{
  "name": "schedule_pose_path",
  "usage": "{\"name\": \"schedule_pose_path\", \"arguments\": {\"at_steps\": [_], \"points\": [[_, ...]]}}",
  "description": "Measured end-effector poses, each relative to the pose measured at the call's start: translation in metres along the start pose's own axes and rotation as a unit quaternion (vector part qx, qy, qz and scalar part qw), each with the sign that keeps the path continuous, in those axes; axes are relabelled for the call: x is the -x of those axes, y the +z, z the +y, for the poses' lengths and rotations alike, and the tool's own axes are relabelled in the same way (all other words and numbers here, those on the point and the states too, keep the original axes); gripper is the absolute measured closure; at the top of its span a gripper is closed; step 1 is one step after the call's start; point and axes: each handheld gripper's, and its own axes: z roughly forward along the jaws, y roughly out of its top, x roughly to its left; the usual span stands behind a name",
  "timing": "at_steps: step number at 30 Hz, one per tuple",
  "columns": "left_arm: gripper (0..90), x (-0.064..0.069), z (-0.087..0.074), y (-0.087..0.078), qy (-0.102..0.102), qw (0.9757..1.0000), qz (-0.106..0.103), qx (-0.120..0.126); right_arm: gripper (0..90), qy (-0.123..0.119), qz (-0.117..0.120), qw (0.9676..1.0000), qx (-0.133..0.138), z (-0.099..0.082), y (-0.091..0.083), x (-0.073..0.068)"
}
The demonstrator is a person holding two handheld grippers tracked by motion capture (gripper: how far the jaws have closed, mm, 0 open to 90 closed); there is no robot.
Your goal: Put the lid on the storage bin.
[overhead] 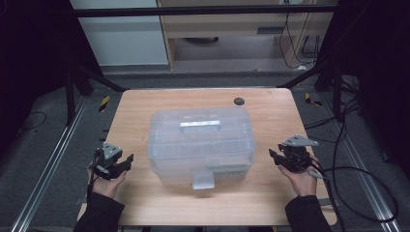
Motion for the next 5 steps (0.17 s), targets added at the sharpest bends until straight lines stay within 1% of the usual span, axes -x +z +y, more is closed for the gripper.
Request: {"name": "schedule_pose_path", "arguments": {"at_steps": [1, 2, 3, 4, 5], "points": [[43.8, -0.0042, -0.0020, 0.0021, -0.005, 1.0000, 0.008, -0.002, 43.5, 0.006, -0.012, 0.9999, 0.003, -0.0039, 0.0014, 0.0058], [42.8, -0.0042, -0.0020, 0.0021, -0.005, 1.0000, 0.008, -0.002, 43.5, 0.006, -0.012, 0.9999, 0.003, -0.0039, 0.0014, 0.0058], [41.5, -0.0064, -0.0028, 0.0027, -0.008, 0.9999, 0.010, -0.002, 38.1, 0.013, -0.021, 0.9997, 0.008, -0.0070, 0.0018, 0.0117], [40.3, -0.0084, -0.0036, 0.0033, -0.012, 0.9999, 0.011, -0.001, 35.2, 0.019, -0.023, 0.9995, 0.008, -0.0080, 0.0014, 0.0146], [40.3, -0.0104, -0.0042, 0.0033, -0.016, 0.9998, 0.012, -0.002, 35.2, 0.019, -0.023, 0.9995, 0.008, -0.0080, 0.0014, 0.0146]]}}
